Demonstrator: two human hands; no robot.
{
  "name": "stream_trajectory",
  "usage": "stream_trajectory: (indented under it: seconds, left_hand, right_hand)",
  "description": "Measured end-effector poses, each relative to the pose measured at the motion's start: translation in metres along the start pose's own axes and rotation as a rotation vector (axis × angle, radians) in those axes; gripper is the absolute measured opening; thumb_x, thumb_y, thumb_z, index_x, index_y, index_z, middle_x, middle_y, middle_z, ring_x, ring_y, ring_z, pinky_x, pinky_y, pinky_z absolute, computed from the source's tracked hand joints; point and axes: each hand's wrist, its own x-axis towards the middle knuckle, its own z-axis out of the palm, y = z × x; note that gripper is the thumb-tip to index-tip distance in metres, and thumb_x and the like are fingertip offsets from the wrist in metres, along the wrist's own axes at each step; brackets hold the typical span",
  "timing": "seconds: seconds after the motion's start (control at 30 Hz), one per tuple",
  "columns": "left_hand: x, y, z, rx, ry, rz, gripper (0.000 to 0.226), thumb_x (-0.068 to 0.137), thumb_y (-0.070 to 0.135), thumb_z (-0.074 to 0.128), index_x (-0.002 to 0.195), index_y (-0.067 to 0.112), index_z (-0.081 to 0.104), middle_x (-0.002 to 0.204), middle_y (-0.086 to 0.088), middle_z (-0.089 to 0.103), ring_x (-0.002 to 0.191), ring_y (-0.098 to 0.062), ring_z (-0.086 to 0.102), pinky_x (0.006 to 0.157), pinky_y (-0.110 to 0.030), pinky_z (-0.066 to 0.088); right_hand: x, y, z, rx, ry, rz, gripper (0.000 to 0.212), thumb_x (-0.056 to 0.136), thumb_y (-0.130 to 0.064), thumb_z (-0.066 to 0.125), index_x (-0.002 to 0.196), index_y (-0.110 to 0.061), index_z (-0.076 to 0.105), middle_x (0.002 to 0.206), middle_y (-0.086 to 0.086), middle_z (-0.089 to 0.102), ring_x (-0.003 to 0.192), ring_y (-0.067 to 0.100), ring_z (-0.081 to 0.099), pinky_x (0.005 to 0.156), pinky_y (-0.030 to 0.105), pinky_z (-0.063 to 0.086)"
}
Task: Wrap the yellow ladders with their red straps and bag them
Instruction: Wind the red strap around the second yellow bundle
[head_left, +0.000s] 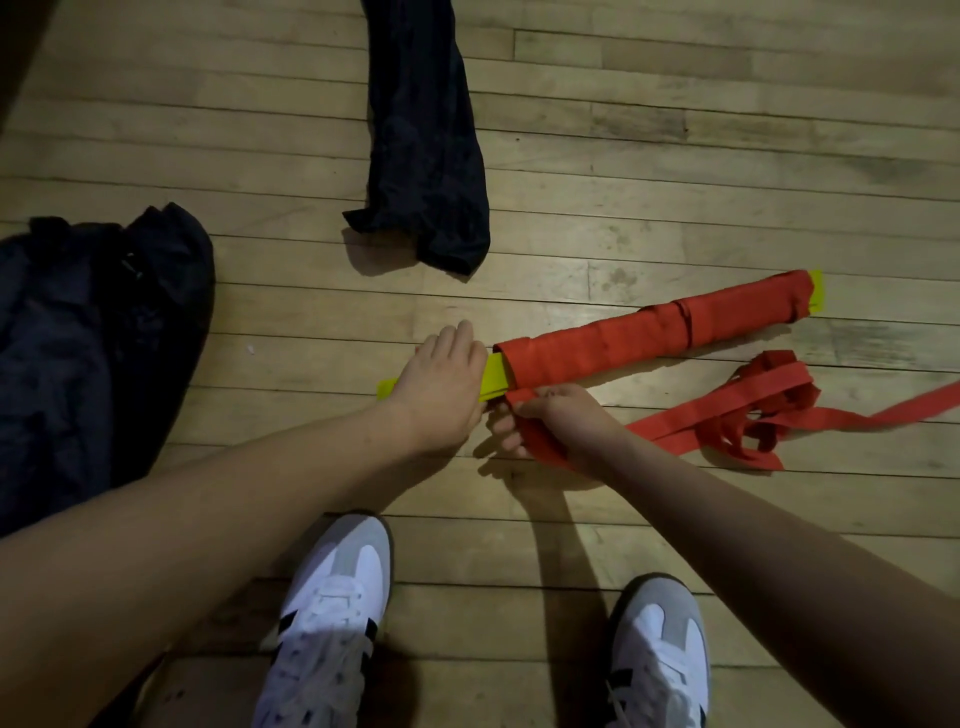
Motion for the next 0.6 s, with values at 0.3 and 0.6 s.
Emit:
stream_trajectory:
  seconds: [0.3, 0.6]
  left_hand:
    - [-0.021, 0.012, 0.001, -0.192, -0.031, -0.031, 0.055, 0.096, 0.037, 0.047, 0.14, 0.01, 0.029, 0.133, -0.013, 0.042, 0.12, -0.029, 0.04, 0.094, -0.035, 0.039]
    - [-0.006, 0.018, -0.007, 0.067, -0.032, -0.215, 0.052, 0.09, 0.025, 0.055, 0.133, 0.003, 0.035, 0.124, -0.014, 0.045, 0.113, -0.029, 0.045, 0.087, -0.032, 0.043]
  right_hand:
    - [-0.005, 0.012, -0.003, -0.06, 0.06, -0.044, 0.02, 0.095, 0.003, 0.041, 0.085, 0.003, 0.059, 0.066, 0.014, 0.064, 0.051, 0.02, 0.058, 0.05, 0.028, 0.045]
    - [-0.006, 0.003, -0.001, -0.1, 0.095, -0.146, 0.02, 0.098, 0.002, 0.041, 0.087, 0.004, 0.057, 0.071, 0.012, 0.065, 0.047, 0.012, 0.059, 0.048, 0.022, 0.051]
